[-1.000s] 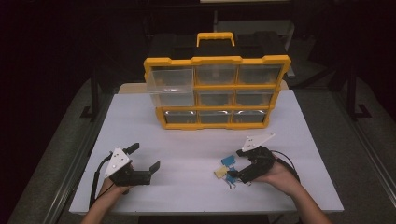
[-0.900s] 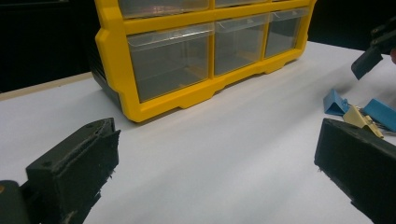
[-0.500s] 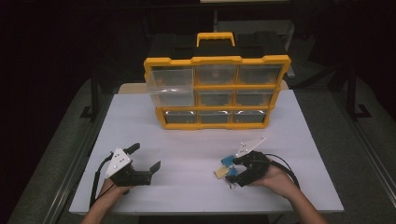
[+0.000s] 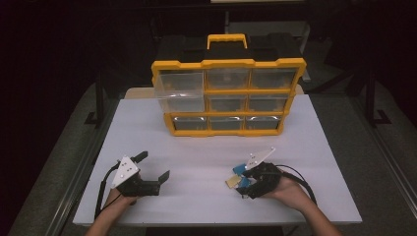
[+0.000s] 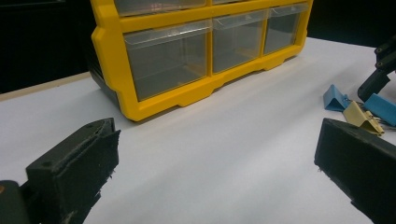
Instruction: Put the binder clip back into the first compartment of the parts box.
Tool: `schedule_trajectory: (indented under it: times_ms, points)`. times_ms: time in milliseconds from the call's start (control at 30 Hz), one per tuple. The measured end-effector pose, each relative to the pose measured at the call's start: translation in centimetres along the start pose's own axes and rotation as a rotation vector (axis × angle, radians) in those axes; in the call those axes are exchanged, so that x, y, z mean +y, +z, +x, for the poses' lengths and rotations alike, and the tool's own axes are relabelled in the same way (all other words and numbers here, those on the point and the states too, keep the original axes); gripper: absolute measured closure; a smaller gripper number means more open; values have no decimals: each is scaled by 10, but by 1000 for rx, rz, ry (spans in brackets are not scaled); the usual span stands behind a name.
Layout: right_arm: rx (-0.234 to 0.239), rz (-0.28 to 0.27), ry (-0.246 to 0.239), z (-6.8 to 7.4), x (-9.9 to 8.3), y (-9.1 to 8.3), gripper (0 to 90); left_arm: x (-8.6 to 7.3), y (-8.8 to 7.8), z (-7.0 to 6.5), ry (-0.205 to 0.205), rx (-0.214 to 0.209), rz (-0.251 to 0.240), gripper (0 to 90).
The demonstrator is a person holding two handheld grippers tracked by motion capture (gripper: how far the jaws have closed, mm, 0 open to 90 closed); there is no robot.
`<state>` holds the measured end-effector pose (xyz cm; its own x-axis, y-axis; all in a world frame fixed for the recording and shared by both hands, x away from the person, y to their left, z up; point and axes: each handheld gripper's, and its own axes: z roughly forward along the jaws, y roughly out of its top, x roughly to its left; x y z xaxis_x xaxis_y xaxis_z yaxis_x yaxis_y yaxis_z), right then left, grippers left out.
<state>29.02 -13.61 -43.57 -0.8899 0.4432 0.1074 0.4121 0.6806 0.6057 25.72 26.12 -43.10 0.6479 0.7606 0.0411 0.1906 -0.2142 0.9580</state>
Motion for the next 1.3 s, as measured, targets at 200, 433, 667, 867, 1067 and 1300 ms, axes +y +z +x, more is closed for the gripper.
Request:
schedule_trajectory:
  times_ms: [200, 433, 667, 867, 1067, 1300]
  points:
    - [-19, 0, -16, 2, 0, 1, 393, 0, 0, 0, 1, 2, 2, 0]
    - [-28, 6, -22, 7, 1, 3, 418, 0, 0, 0, 9, 1, 5, 0]
    - [-41, 14, -38, 5, 0, 3, 469, 0, 0, 0, 11, 0, 6, 0]
    - [-26, 15, -27, 4, 0, 2, 481, 0, 1, 0, 11, -2, 3, 0]
    - [-17, 11, -6, 3, 1, 0, 490, 0, 1, -1, 11, -5, 3, 0]
    - [-5, -1, 22, -1, 1, -4, 491, -1, 1, -1, 15, -6, 2, 0]
